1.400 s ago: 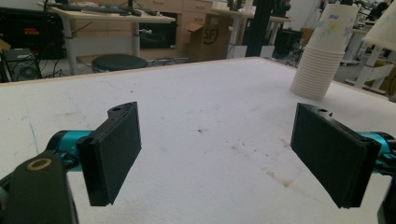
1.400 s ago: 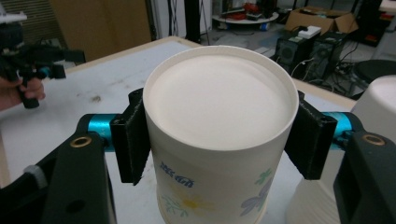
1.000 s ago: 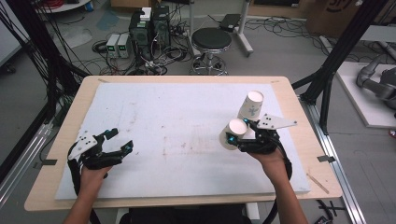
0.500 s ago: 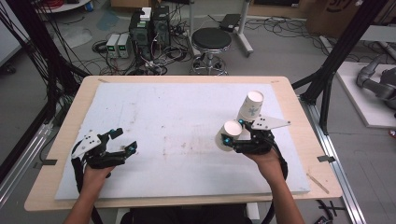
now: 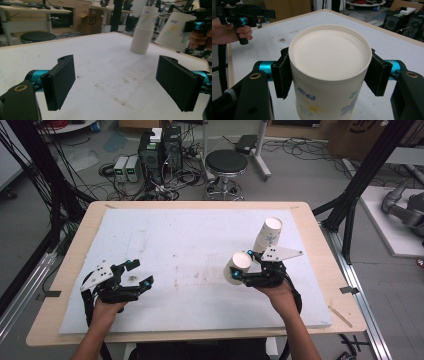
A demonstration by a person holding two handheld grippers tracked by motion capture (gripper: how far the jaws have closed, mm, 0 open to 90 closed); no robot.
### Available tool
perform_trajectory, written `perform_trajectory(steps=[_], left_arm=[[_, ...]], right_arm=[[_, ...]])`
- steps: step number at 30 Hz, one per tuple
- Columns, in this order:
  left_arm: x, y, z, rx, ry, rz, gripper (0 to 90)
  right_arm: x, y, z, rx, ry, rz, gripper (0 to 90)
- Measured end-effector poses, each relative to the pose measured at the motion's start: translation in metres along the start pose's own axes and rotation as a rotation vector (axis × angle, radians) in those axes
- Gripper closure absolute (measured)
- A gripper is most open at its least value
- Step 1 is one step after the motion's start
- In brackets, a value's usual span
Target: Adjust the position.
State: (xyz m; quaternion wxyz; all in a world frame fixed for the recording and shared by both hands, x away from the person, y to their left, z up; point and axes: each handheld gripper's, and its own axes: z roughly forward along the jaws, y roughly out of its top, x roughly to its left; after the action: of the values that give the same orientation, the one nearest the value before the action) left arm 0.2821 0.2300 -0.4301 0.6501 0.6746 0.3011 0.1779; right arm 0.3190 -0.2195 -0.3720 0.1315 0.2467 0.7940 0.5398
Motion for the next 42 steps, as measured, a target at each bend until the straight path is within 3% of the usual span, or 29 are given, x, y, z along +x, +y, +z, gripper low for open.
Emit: perform_trajectory(steps=[6, 7, 13, 22, 42], left_arm=[[-0.009, 0.002, 0.009, 0.015, -0.058, 0.026, 15.9], [-0.012, 0.002, 0.014, 0.026, -0.090, 0.034, 15.9], [-0.023, 0.006, 0.034, 0.064, -0.168, 0.095, 15.9], [-0.043, 0.005, 0.070, 0.137, -0.270, 0.106, 15.7], [-0.064, 0.003, 0.110, 0.181, -0.376, 0.132, 15.7]], right_arm=[[0.006, 0.002, 0.005, -0.008, 0.032, -0.014, 33.1], [0.006, 0.002, 0.006, -0.006, 0.038, -0.016, 33.1], [0.009, 0.004, 0.013, -0.002, 0.072, -0.023, 33.1], [0.018, 0.006, 0.026, 0.013, 0.113, -0.030, 33.1], [0.039, 0.013, 0.048, 0.040, 0.203, -0.058, 33.1]])
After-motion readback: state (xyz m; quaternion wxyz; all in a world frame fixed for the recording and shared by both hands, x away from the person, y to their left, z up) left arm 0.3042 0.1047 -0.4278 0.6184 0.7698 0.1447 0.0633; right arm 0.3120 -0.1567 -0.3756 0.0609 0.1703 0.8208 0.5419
